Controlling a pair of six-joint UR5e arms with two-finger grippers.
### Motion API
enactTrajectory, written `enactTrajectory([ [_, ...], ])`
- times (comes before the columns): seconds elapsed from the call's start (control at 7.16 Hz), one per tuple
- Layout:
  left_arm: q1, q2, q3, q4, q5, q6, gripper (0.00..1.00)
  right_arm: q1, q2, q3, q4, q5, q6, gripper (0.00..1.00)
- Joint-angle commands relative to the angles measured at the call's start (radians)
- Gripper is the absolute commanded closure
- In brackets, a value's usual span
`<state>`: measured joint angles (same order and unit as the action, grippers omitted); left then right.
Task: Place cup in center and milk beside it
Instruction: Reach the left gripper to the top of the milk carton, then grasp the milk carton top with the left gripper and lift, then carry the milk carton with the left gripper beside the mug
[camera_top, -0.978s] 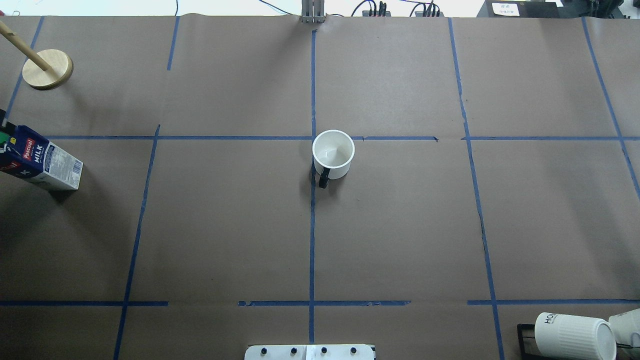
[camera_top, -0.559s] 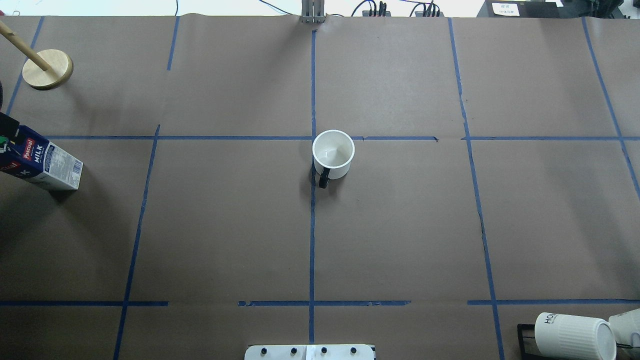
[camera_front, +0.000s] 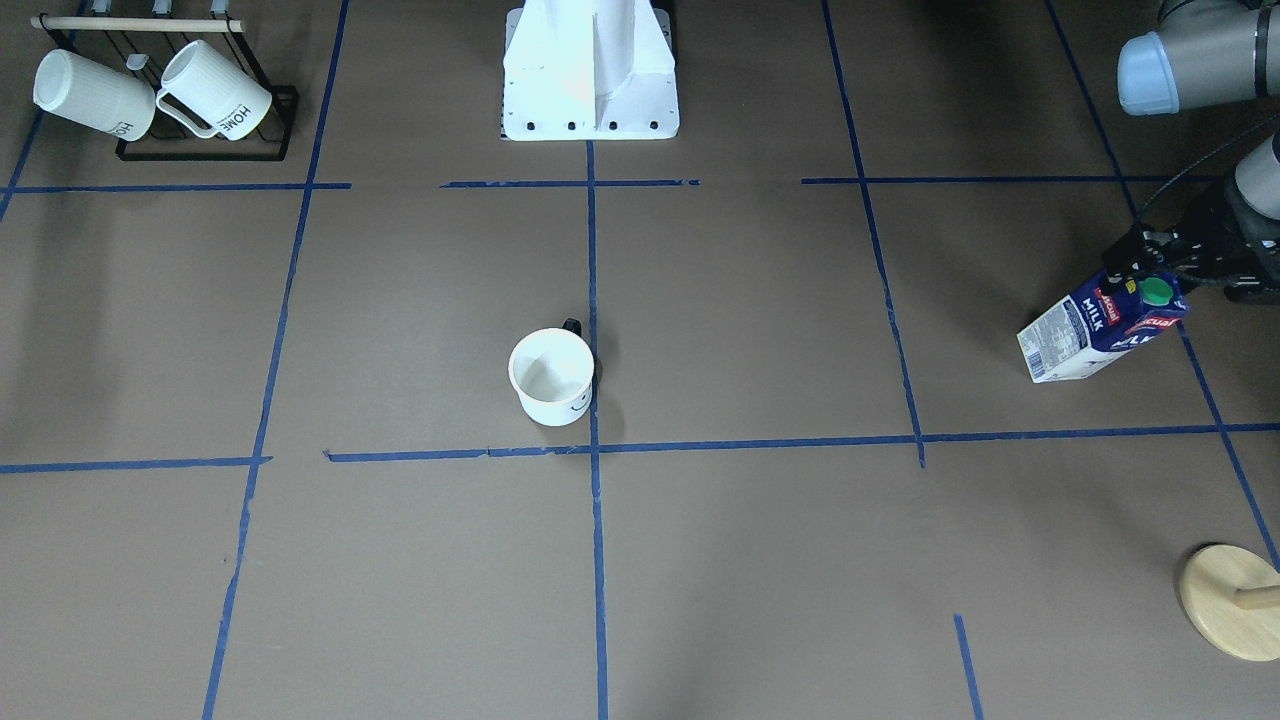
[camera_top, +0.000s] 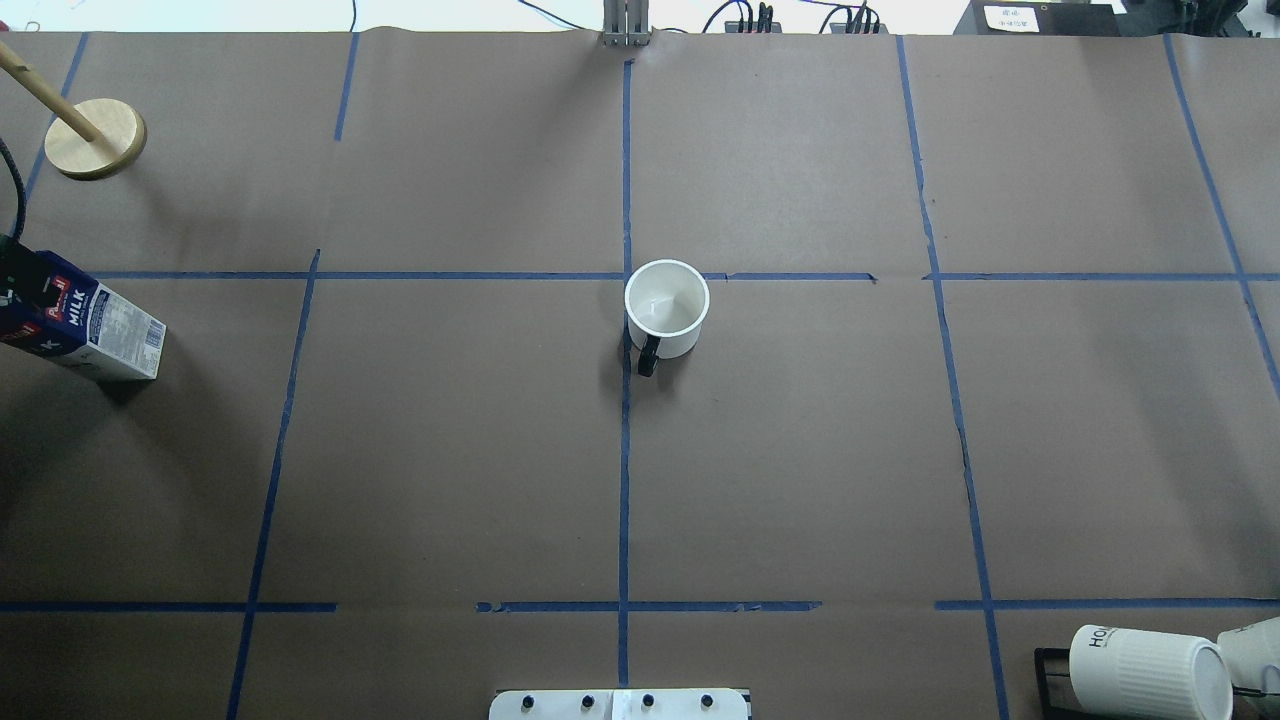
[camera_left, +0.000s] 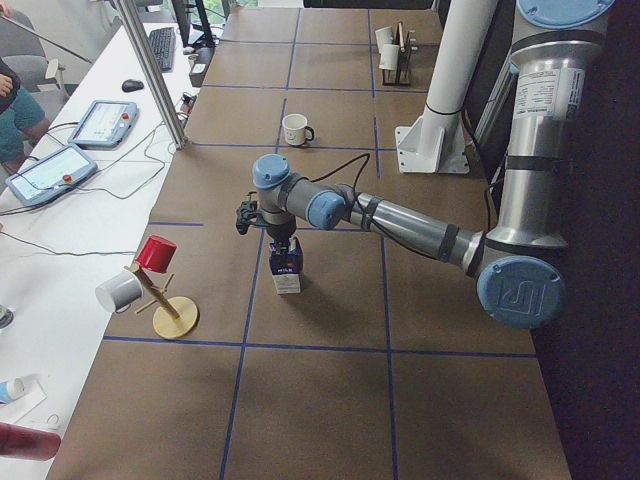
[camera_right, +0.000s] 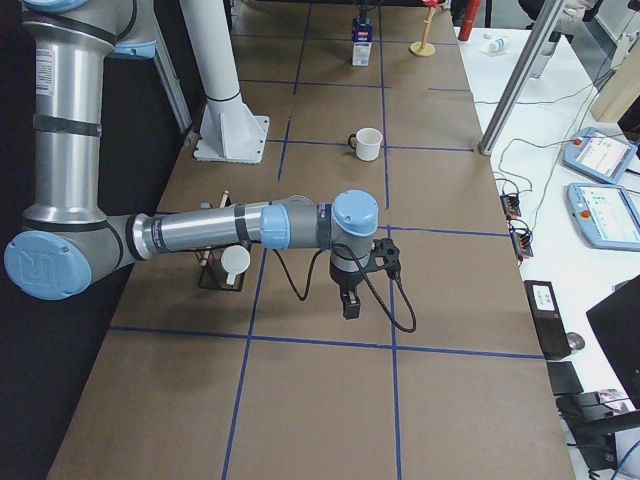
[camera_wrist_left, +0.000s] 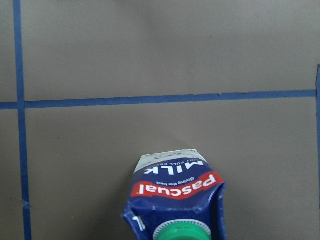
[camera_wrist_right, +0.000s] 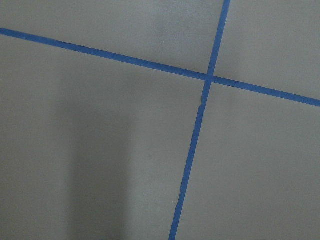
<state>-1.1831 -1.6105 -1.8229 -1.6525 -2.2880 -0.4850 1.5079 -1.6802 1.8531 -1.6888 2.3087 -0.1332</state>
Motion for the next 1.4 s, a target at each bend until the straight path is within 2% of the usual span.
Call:
enactTrajectory([
  [0.0,0.004,-0.002,-0.001,0.000,0.010,0.002,0.67,0.000,-0.001,0.000,0.000,0.000,0.001,0.01],
  [0.28,0.004,-0.032,-0.035,0.035,0.022,-0.004,0.69,0.000,-0.001,0.000,0.001,0.000,0.001,0.01],
  [0.42,0.004,-0.104,-0.070,0.156,0.022,-0.004,0.69,0.000,-0.001,0.000,0.001,0.001,0.000,0.01],
  [0.56,0.004,-0.217,-0.111,0.328,0.024,-0.006,0.69,0.000,-0.006,0.000,0.001,0.002,0.000,0.01],
  [0.7,0.013,-0.318,-0.113,0.423,0.024,-0.009,0.69,0.000,-0.006,0.000,0.001,0.002,0.000,0.01],
  [0.98,0.190,-0.496,-0.087,0.435,0.027,-0.235,0.68,0.000,-0.007,0.000,0.001,0.003,0.003,0.01],
  [1.12,0.271,-0.588,-0.047,0.430,0.104,-0.347,0.68,0.000,-0.007,0.000,0.000,0.003,0.003,0.01],
  [1.26,0.363,-0.727,0.062,0.430,0.161,-0.462,0.68,0.000,-0.007,0.000,0.000,0.003,0.003,0.01],
])
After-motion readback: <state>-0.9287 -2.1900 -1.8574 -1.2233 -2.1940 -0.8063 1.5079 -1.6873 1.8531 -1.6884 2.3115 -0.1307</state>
